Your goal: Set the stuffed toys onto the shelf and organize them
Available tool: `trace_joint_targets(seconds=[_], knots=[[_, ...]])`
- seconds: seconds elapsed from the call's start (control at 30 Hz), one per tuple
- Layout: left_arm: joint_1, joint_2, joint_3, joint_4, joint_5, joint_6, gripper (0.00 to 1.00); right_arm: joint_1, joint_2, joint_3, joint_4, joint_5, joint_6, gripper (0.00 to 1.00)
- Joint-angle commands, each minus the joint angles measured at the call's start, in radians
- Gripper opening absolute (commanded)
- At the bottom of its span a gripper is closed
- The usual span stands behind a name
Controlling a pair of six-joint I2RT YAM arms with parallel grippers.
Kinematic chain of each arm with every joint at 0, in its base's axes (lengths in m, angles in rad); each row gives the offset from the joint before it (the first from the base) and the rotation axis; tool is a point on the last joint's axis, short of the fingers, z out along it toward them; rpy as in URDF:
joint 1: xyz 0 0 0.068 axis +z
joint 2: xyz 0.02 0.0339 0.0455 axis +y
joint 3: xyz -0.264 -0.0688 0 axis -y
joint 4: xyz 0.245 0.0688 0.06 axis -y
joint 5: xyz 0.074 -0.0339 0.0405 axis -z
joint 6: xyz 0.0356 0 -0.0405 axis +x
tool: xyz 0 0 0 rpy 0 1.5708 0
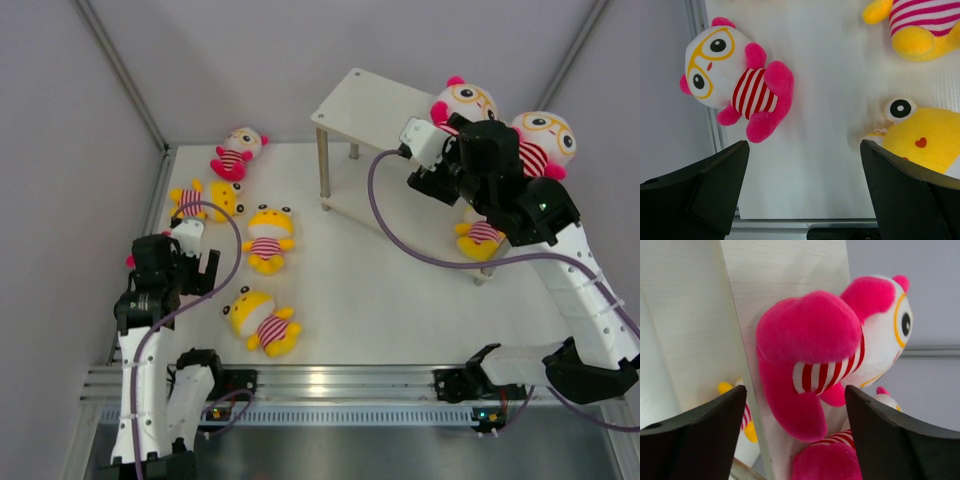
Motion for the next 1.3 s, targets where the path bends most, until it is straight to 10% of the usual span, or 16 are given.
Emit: trace_joint_targets(seconds=[0.0,0.07,0.6,1.27], knots=[[0.006,0.014,0.031,0.007,0.045,0.021,0.99,0.019,-0.069,0.008,0.165,-0.033,0.025,0.86],[0.006,0.041,0.037,0.008,0.055,0.041,0.99,0.048,-0.09,0.011,0.211,-0.009,0.042,0.99],[0.034,0.738,0.371,0.152,-0.33,0.089,0.99,0.4,-0.191,-0.212,0.531,0.069,0.036,0.99],[0.442,0.883,0.296,0.166,0.226,0.141,0.99,0.475,-0.043,-0.262,0.558,0.045,0.021,0.99]])
